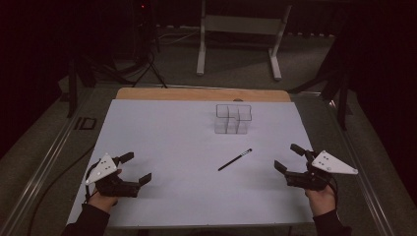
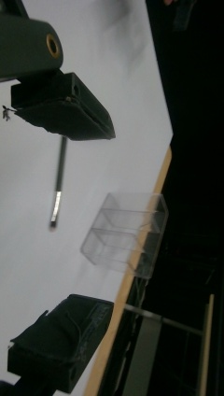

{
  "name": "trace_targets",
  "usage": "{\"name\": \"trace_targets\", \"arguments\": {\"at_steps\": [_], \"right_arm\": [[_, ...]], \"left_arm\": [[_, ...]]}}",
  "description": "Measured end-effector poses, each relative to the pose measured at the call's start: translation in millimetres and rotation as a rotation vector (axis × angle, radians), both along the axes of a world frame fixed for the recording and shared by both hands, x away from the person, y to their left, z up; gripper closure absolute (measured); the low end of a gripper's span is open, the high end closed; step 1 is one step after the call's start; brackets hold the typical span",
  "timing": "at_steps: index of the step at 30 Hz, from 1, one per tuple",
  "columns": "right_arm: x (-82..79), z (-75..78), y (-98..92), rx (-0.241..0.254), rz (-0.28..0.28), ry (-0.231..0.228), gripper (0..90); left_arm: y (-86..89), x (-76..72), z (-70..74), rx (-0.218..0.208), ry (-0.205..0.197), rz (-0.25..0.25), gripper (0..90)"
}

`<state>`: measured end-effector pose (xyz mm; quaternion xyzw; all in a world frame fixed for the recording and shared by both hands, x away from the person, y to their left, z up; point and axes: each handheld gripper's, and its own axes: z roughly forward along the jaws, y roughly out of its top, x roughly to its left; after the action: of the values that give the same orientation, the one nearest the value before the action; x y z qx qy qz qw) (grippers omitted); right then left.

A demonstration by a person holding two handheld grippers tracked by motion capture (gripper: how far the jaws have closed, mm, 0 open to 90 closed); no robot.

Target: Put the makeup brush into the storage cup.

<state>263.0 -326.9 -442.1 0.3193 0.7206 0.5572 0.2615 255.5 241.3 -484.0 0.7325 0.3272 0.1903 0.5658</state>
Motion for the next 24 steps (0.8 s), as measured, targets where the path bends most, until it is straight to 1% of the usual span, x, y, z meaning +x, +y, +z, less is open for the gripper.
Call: {"name": "trace_targets", "arguments": {"at_steps": [3,4,6,8,9,10,11,12,13,14,15,17,19,24], "right_arm": [[3.3,13.2,-1.1,-0.009,-0.006,-0.017,14.6],[5.5,18.7,-2.2,-0.018,-0.008,-0.029,14.6],[9.5,26.3,-4.1,-0.031,-0.014,-0.038,14.6],[16.1,34.8,-7.2,-0.042,-0.019,-0.033,14.8],[18.4,37.3,-8.1,-0.038,-0.015,-0.028,14.8],[21.6,40.4,-9.1,-0.044,-0.012,-0.019,14.8],[24.2,43.1,-9.8,-0.046,-0.01,-0.019,14.8],[26.6,45.6,-10.1,-0.048,0.001,-0.023,14.7],[29.1,48.2,-9.9,-0.054,0.018,-0.015,14.7],[32.2,51.1,-9.1,-0.068,0.041,-0.005,14.7],[34.4,52.3,-8.4,-0.07,0.066,0.001,14.7],[39.6,54.8,-6.6,-0.07,0.13,0.028,14.5],[43.7,55.6,-4.3,-0.073,0.163,0.038,14.0],[53.5,54.0,1.5,-0.083,0.201,0.055,13.8]], "left_arm": [[0.2,0.1,0.1,0.0,0.001,0.002,1.7],[0.3,0.2,0.1,0.0,0.001,0.002,1.8],[0.3,0.3,0.2,0.0,0.001,0.003,1.8],[0.1,0.2,0.3,0.001,0.0,0.003,1.8],[0.0,0.2,0.4,-0.001,0.0,0.003,1.8],[0.0,0.2,0.5,0.001,0.0,0.003,1.8],[0.1,0.2,0.5,0.002,0.0,0.002,1.8],[0.1,0.3,0.4,0.001,0.0,0.001,1.8],[0.2,0.5,0.3,0.0,0.001,0.002,1.8],[0.2,0.6,0.3,0.001,0.002,0.002,1.8],[0.2,0.7,0.2,0.0,0.002,0.002,1.8],[0.0,0.8,0.1,0.001,0.002,0.001,1.8],[-0.3,0.7,0.1,0.002,0.002,0.0,1.8],[-0.4,0.8,-0.1,0.002,0.003,0.0,1.8]]}}
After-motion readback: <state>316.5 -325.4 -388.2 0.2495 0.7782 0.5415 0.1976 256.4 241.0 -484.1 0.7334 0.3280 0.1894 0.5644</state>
